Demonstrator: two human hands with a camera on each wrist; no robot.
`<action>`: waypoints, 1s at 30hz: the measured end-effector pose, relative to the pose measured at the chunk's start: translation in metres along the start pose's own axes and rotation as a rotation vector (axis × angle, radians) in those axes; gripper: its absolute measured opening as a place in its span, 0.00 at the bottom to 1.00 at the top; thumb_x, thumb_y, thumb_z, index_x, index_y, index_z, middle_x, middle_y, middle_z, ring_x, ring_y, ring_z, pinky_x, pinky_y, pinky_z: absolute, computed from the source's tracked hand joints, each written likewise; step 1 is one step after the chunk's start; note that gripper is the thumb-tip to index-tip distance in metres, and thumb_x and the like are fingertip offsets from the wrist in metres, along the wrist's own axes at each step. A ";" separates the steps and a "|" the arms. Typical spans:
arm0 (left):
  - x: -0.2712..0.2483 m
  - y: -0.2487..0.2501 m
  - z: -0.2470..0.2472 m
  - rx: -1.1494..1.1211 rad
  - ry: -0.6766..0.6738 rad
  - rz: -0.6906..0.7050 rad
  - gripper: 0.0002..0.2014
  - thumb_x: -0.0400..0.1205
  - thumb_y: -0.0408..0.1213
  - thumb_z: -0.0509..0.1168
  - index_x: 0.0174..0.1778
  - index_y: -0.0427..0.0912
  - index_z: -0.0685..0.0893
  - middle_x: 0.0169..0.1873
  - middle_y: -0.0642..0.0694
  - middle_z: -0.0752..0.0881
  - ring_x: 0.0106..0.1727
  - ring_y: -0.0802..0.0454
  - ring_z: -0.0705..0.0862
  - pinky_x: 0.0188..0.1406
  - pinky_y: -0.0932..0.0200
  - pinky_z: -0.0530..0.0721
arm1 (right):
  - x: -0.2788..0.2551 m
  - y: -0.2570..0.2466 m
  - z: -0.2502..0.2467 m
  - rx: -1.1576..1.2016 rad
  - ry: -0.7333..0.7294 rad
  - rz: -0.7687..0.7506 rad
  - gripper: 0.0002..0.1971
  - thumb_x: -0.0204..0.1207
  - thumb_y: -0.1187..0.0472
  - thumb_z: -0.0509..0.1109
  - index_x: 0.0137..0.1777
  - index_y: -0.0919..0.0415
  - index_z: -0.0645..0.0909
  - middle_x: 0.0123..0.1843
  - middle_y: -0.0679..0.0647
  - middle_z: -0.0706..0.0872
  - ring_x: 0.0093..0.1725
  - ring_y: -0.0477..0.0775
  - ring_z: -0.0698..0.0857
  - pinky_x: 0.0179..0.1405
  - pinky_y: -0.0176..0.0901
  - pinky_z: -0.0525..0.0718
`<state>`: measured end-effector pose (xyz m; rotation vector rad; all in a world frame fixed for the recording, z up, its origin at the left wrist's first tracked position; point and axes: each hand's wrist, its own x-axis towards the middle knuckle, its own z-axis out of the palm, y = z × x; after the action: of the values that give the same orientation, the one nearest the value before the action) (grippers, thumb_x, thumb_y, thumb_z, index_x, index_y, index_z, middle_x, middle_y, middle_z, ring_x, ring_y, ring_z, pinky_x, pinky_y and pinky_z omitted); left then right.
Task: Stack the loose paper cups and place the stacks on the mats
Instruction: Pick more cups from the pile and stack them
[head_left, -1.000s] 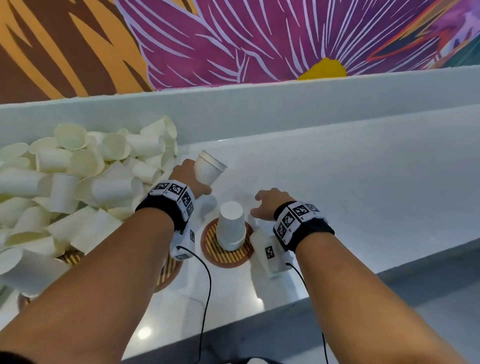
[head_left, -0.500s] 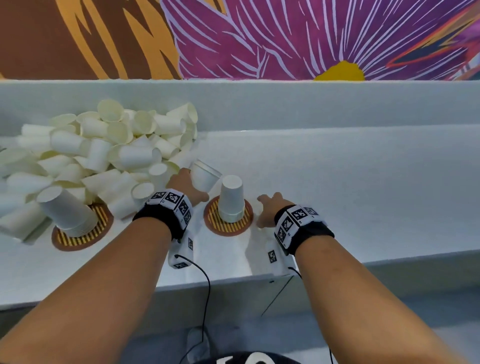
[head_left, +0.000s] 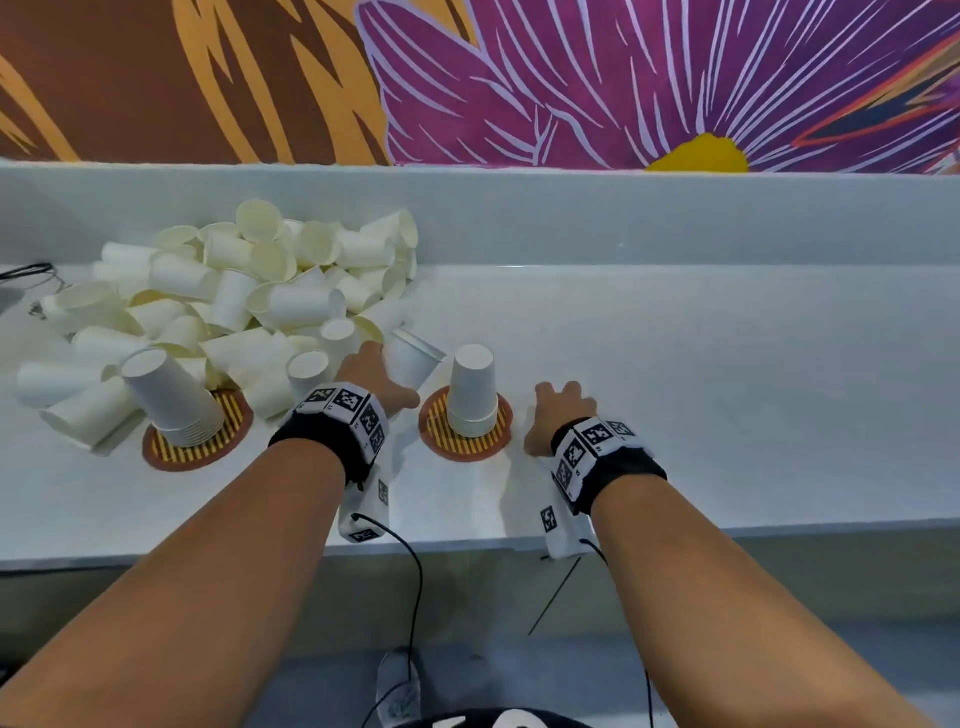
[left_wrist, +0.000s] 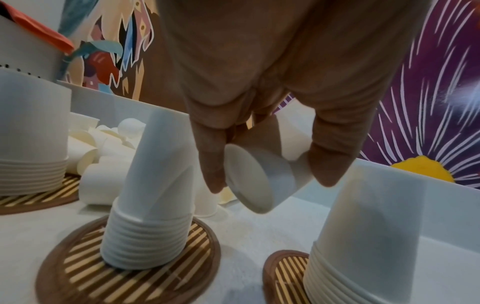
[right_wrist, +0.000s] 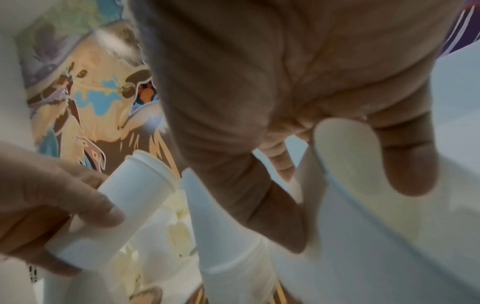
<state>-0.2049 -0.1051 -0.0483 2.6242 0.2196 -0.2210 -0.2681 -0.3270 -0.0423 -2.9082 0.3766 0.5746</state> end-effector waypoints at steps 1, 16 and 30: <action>-0.001 0.000 -0.003 0.007 0.008 0.000 0.40 0.63 0.48 0.79 0.67 0.40 0.69 0.58 0.38 0.79 0.59 0.37 0.80 0.54 0.46 0.80 | 0.000 -0.002 -0.009 0.011 0.024 -0.001 0.27 0.76 0.57 0.67 0.73 0.59 0.64 0.70 0.63 0.68 0.68 0.68 0.72 0.62 0.55 0.77; 0.007 0.004 -0.019 0.019 0.053 0.039 0.37 0.64 0.46 0.79 0.65 0.38 0.70 0.57 0.38 0.80 0.54 0.38 0.80 0.45 0.51 0.77 | 0.005 -0.006 -0.025 -0.018 0.062 -0.101 0.30 0.79 0.44 0.63 0.78 0.54 0.65 0.74 0.61 0.67 0.72 0.67 0.70 0.68 0.58 0.75; 0.009 0.009 -0.030 -0.031 0.053 0.050 0.39 0.65 0.45 0.79 0.68 0.39 0.69 0.58 0.38 0.79 0.58 0.38 0.80 0.47 0.50 0.77 | 0.006 -0.044 -0.051 0.034 0.178 -0.216 0.23 0.79 0.51 0.63 0.74 0.51 0.68 0.70 0.57 0.72 0.69 0.62 0.73 0.66 0.57 0.76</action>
<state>-0.1909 -0.0971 -0.0198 2.6037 0.1744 -0.1302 -0.2325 -0.2964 0.0063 -2.9235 0.0882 0.2759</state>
